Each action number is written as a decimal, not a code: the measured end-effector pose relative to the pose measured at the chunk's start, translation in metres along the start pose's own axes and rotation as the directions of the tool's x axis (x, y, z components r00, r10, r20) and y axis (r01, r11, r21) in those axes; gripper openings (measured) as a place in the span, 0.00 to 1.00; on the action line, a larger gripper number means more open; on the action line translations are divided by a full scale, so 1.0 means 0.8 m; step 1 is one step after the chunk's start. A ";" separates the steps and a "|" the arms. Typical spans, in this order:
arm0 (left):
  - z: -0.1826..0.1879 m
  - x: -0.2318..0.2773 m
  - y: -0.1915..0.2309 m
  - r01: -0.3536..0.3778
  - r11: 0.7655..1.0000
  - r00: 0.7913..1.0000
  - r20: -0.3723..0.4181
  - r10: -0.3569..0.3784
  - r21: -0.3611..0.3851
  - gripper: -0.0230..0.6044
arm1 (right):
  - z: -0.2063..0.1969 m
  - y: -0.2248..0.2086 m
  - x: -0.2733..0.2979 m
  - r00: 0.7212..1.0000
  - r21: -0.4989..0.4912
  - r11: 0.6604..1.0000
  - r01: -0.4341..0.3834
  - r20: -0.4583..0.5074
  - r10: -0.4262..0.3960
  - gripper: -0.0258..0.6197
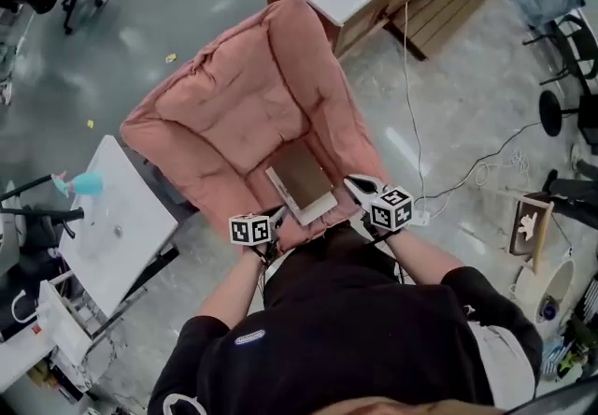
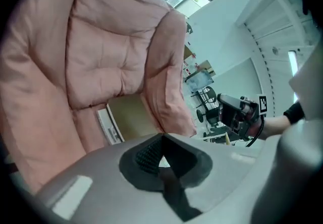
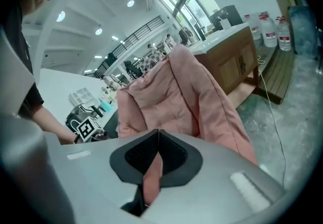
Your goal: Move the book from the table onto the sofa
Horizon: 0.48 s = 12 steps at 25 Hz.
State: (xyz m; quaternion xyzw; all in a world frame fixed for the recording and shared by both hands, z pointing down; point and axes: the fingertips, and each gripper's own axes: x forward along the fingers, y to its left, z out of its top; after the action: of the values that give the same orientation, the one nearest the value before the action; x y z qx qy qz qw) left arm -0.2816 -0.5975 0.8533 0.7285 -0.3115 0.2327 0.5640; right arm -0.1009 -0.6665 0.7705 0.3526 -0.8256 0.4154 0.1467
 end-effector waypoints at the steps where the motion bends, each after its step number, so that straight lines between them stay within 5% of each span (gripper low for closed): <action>1: 0.005 -0.008 -0.015 -0.017 1.000 1.000 0.010 0.017 0.018 0.04 | 0.014 0.008 -0.017 0.999 0.013 1.000 -0.027 0.026 0.026 0.09; 5: 0.040 -0.035 -0.075 -0.092 0.991 0.994 0.065 0.086 0.098 0.04 | 0.075 0.043 -0.074 0.981 0.033 0.989 -0.147 0.136 0.142 0.09; 12: 0.103 -0.082 -0.186 -0.105 0.940 0.983 0.175 0.050 0.324 0.04 | 0.163 0.099 -0.150 0.933 -0.113 0.964 -0.241 0.249 0.262 0.09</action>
State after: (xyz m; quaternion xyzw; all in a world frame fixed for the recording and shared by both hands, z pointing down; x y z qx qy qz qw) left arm -0.2219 -0.6392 0.6862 0.8168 -0.3418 0.2431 0.3961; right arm -0.0653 -0.6820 0.5801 0.2896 -0.8920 0.3470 -0.0036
